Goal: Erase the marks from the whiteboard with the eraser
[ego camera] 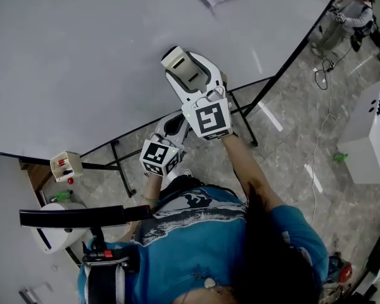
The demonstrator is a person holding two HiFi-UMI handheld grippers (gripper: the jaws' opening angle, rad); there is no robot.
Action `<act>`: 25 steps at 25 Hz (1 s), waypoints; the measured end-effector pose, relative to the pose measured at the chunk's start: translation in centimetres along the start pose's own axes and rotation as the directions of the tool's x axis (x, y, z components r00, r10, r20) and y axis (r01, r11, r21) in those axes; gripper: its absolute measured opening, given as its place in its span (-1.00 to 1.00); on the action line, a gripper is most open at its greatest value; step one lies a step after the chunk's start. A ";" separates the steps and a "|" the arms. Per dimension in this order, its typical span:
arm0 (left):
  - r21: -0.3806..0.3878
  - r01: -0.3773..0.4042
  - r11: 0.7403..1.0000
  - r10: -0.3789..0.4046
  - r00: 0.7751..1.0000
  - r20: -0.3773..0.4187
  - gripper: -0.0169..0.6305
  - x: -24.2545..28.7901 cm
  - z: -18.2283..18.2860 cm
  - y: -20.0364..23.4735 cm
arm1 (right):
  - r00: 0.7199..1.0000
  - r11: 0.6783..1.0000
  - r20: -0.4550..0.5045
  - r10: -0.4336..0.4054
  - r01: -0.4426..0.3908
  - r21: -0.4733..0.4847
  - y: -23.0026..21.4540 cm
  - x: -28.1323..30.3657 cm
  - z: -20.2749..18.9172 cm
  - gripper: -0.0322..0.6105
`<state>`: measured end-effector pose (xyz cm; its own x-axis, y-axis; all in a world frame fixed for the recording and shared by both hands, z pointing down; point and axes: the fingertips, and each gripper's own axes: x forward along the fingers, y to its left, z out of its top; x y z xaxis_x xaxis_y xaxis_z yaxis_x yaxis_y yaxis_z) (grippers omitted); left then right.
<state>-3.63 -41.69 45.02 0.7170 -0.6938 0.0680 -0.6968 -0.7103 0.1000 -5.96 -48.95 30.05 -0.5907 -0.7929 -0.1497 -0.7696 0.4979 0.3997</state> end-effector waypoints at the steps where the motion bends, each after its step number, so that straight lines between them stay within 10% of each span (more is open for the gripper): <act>1: 0.000 0.006 1.000 -0.006 1.000 -0.006 -0.94 0.3 0.1 -0.2 | 1.000 1.000 -0.005 -0.001 0.001 -0.017 -0.1 0.0 0.1 -0.08; 25: -0.026 -0.093 0.995 0.093 0.995 0.038 -0.94 4.6 0.0 -1.0 | 0.999 0.993 0.032 0.039 -0.035 -0.112 -5.0 -0.6 -0.6 -0.08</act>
<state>0.37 -44.15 45.21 0.6474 -0.7611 0.0395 -0.7594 -0.6397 0.1191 -1.60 -51.20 28.61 -0.6279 -0.7610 -0.1630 -0.7163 0.4832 0.5034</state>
